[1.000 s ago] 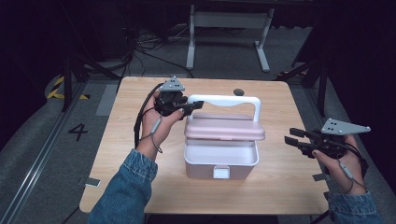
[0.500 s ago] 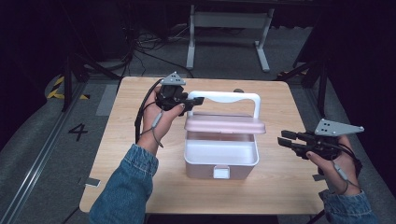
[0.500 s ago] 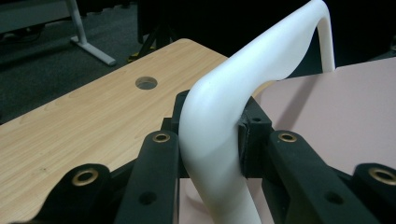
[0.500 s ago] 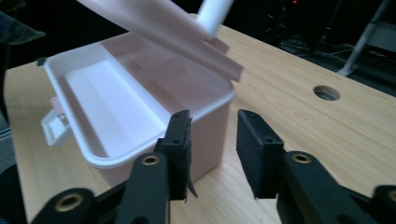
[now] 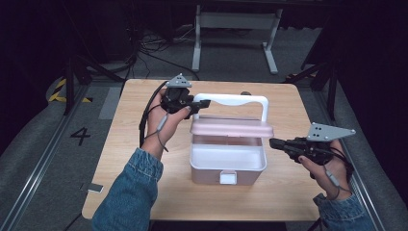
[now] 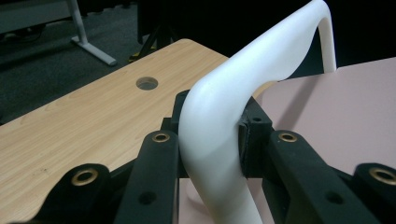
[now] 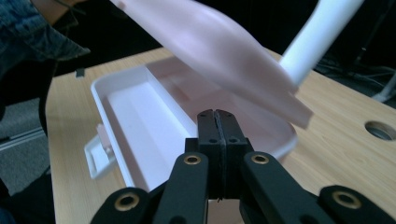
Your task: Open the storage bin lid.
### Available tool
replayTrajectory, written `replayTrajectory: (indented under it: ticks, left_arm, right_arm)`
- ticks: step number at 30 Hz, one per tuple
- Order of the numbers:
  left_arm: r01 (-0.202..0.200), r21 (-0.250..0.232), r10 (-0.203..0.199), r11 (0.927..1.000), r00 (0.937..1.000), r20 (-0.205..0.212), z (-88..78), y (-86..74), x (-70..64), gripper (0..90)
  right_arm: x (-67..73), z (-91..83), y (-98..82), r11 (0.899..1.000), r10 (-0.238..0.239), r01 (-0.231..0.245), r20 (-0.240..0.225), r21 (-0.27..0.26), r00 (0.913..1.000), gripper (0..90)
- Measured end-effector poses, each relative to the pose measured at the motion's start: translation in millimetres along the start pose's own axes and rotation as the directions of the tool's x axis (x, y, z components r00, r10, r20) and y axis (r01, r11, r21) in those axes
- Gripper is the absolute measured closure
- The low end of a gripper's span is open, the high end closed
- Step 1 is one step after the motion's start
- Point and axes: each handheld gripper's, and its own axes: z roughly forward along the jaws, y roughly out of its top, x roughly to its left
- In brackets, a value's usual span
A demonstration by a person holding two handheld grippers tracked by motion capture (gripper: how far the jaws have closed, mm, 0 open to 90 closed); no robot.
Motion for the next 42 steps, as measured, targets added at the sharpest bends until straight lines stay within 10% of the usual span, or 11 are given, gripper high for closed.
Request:
replayTrajectory:
  ticks: [16, 42]
  left_arm:
    - [-0.031, -0.030, 0.029, 0.9991, 0.9975, -0.065, -14.9, -3.9, 1.9, 47.3]
    - [-0.078, -0.040, 0.072, 0.9962, 0.9882, -0.135, -84.1, -47.5, -11.4, 40.6]
  right_arm:
    - [-0.5, 9.0, 3.2, 0.999, 0.016, -0.017, -0.006, -0.049, 0.9998, 90.0]
    - [-7.0, 7.9, 13.9, 0.997, 0.021, -0.021, 0.002, -0.077, 0.9998, 90.0]
